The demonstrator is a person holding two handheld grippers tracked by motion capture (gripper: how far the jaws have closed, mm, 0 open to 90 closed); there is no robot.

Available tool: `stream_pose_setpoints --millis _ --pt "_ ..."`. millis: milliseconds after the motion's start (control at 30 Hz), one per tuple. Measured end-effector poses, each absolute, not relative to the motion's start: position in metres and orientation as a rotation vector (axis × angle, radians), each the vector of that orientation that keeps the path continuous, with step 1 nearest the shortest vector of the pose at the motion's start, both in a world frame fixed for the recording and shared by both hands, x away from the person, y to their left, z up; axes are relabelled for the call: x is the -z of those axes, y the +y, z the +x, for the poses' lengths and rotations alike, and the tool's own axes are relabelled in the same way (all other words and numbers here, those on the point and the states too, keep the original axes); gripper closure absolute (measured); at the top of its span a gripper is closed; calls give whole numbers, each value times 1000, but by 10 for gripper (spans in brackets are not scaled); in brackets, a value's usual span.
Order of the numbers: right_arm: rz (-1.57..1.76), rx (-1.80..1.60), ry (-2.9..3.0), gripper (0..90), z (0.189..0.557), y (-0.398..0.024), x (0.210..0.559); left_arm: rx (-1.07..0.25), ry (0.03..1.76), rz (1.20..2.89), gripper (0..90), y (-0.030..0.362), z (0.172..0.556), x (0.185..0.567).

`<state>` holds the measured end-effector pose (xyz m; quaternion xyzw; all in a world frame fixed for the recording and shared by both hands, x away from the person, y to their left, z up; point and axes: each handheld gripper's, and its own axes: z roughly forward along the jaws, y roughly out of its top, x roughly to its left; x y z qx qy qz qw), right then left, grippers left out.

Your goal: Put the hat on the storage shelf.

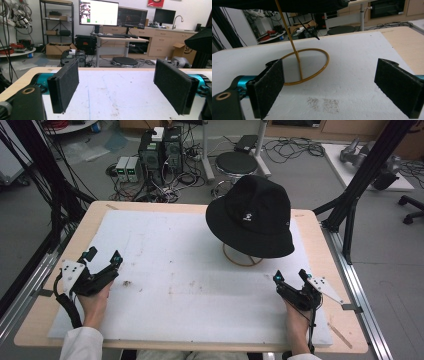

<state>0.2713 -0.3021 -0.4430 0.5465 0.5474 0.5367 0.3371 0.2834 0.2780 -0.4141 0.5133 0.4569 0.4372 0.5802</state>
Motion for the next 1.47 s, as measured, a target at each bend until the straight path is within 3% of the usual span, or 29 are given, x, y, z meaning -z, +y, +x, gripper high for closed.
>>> stream_pose_setpoints --millis 1467 --pt "1434 -1415 1450 85 273 -303 444 -991 1114 1220 214 281 282 421"
